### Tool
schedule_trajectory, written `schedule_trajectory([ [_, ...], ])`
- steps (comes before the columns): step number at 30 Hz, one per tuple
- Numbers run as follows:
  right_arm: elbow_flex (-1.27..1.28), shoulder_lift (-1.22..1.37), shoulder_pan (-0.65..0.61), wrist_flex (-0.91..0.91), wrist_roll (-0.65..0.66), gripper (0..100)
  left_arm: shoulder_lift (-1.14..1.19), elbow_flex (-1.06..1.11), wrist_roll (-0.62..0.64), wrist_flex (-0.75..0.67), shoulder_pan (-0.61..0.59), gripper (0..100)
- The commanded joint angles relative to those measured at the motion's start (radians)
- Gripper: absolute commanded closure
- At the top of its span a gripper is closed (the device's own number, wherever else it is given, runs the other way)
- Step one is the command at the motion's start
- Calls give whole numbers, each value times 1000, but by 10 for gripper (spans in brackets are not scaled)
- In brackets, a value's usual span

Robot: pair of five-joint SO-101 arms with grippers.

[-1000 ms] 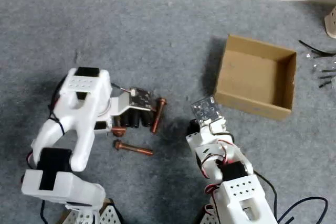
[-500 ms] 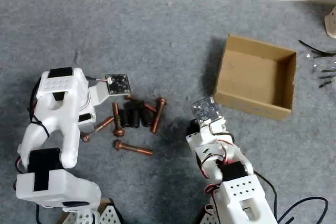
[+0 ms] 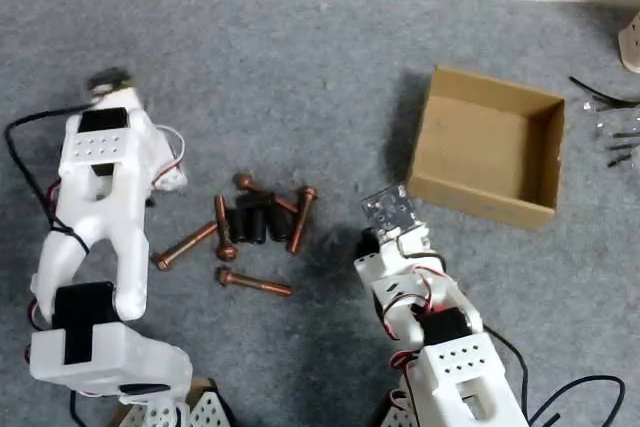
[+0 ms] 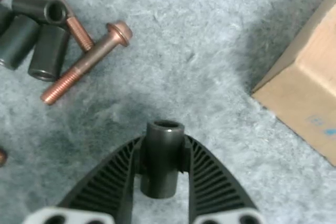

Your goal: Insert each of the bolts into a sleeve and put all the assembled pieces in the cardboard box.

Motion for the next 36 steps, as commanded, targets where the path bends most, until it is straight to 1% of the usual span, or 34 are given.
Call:
schedule_trajectory([
  [1,-4,-16,13,-35,20,988,-10,53,269,34,24,846],
  [4,-4,-16,13,-35,21,988,-15,79,411,78,25,845],
  [6,-4,-16,13,-35,21,988,-12,79,470,101,30,845],
  [9,-4,-16,13,-35,21,988,-5,93,482,106,73,845],
  [14,-4,-16,13,-35,21,988,-5,127,486,158,156,845],
  [15,-4,-16,13,-35,21,988,-5,130,503,153,163,845],
  [20,-4,-16,13,-35,23,988,-5,150,674,49,163,845],
  [22,-4,-16,13,-35,23,988,-5,162,712,12,165,845],
  [25,-2,-16,13,-35,23,988,-5,162,724,-28,154,845],
  [31,-2,-16,13,-35,23,988,-4,228,724,-41,151,845],
  [36,-2,-16,13,-35,23,988,-4,352,726,-192,159,845],
])
